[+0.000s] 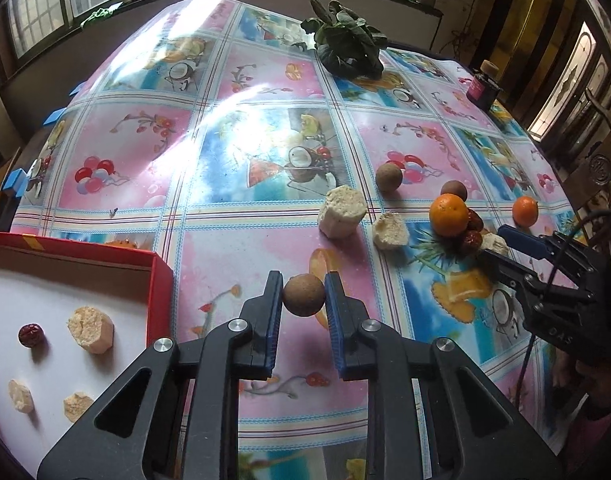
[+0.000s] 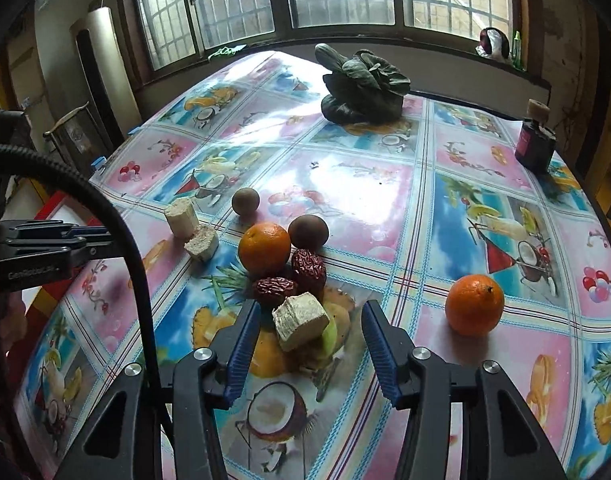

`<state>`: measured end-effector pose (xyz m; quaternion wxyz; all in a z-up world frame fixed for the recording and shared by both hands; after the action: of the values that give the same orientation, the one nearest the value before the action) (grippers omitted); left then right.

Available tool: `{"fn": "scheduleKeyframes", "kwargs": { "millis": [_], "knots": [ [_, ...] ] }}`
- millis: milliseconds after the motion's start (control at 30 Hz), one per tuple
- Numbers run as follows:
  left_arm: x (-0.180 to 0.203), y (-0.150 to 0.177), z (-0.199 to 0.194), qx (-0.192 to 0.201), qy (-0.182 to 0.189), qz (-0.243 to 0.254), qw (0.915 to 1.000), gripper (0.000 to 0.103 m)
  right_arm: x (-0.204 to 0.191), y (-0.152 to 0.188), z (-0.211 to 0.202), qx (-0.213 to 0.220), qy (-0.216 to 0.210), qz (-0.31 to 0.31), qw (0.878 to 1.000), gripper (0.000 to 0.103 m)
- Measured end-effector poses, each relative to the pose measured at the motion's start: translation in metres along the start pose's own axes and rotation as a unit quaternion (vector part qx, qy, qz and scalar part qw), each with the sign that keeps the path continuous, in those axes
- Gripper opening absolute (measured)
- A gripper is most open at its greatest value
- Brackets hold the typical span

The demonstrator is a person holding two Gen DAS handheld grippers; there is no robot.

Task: Organize fruits
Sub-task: 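Grasp a brown round fruit with the left tool while the right tool grasps a pale chunk, then carry the brown fruit and pale chunk into the red tray and open both tools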

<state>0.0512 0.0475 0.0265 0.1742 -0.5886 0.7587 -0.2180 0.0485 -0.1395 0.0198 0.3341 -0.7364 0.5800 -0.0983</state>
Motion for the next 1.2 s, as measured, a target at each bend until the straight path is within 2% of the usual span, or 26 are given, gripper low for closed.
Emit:
{"fn": "scheduleKeyframes", "kwargs": {
  "millis": [67, 233, 467, 900, 1200],
  "knots": [
    [0.001, 0.002, -0.004, 0.001, 0.006, 0.001, 1.0, 0.02, 0.0, -0.002, 0.006, -0.013, -0.008, 0.001, 1.0, 0.028],
    [0.004, 0.01, -0.015, 0.007, 0.014, 0.005, 0.9999, 0.02, -0.009, 0.006, -0.002, -0.013, 0.0, -0.008, 1.0, 0.028],
    [0.007, 0.027, -0.036, 0.014, 0.019, 0.013, 0.9996, 0.02, -0.027, 0.024, -0.037, 0.016, -0.031, 0.011, 0.999, 0.028],
    [-0.014, 0.067, -0.072, 0.026, -0.019, 0.005, 0.9995, 0.02, -0.098, 0.046, -0.054, 0.021, -0.086, -0.007, 0.996, 0.028],
    [-0.05, 0.092, -0.094, 0.037, -0.046, -0.024, 0.998, 0.02, -0.161, 0.048, -0.052, 0.015, -0.115, -0.053, 0.992, 0.028]
  ]
}}
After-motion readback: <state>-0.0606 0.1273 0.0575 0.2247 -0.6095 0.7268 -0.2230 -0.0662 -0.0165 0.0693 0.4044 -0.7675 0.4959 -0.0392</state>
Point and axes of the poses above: each gripper's, at about its wrist camera, not at the fingertips, and z roughly the way its jaws point, x to its right, y to its underside, the point moved 1 cm from there along z, roughly the way its jaws point, and after that the axes turned 11 degrees about z, right-handed, at the moved point
